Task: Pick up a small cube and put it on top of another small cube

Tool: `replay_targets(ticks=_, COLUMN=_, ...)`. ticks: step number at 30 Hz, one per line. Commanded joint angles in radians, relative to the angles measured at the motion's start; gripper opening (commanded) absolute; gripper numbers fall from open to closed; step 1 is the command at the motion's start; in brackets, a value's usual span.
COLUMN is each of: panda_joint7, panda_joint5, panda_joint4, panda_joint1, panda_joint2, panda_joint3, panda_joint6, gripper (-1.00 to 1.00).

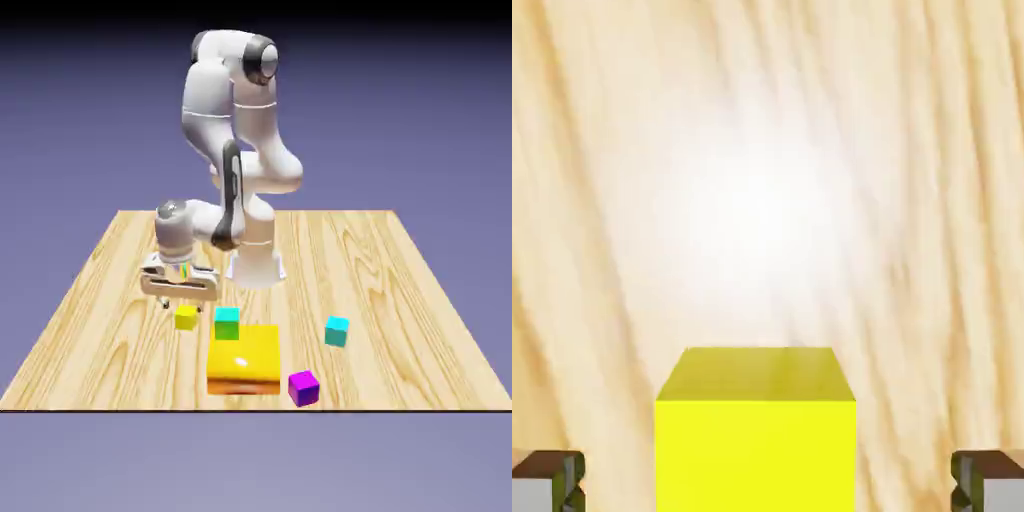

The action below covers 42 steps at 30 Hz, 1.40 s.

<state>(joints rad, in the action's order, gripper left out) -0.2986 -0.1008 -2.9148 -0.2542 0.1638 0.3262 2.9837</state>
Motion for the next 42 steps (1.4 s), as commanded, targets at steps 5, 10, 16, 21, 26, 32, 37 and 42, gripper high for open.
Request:
replay_targets(ticks=5, panda_joint7=0.092, panda_joint5=-0.133, panda_joint4=0.01, panda_joint1=-0.076, panda_joint2=0.088, panda_joint3=-0.114, panda_joint6=0.073, gripper=-1.0)
replay_targets(ticks=10, panda_joint7=-0.025, panda_joint5=0.036, panda_joint4=-0.003, panda_joint1=0.021, panda_joint2=-0.024, panda_joint3=0.031, panda_joint6=-0.02, gripper=-1.0)
replay_targets(ticks=16, panda_joint7=-0.201, panda_joint5=0.29, panda_joint4=-0.022, panda_joint1=0.166, panda_joint2=-0.192, panda_joint3=0.248, panda_joint6=-0.16, gripper=-1.0)
replay_targets(ticks=21, panda_joint7=-0.247, panda_joint5=0.371, panda_joint4=-0.001, panda_joint1=0.236, panda_joint2=-0.267, panda_joint3=0.296, panda_joint6=-0.253, gripper=-1.0)
replay_targets(ticks=26, panda_joint7=-0.165, panda_joint5=0.322, panda_joint4=0.143, panda_joint1=0.325, panda_joint2=-0.342, panda_joint3=0.148, panda_joint6=-0.47, gripper=-1.0)
replay_targets(ticks=32, panda_joint7=-0.076, panda_joint5=0.269, panda_joint4=0.299, panda_joint1=0.421, panda_joint2=-0.423, panda_joint3=-0.014, panda_joint6=-0.707, gripper=-1.0)
replay_targets(ticks=37, panda_joint7=-0.054, panda_joint5=0.245, panda_joint4=0.25, panda_joint1=0.419, panda_joint2=-0.296, panda_joint3=-0.005, panda_joint6=-0.533, gripper=-1.0)
replay_targets(ticks=42, panda_joint7=-0.054, panda_joint5=0.244, panda_joint4=0.248, panda_joint1=0.419, panda_joint2=-0.292, panda_joint3=-0.004, panda_joint6=-0.528, gripper=1.0)
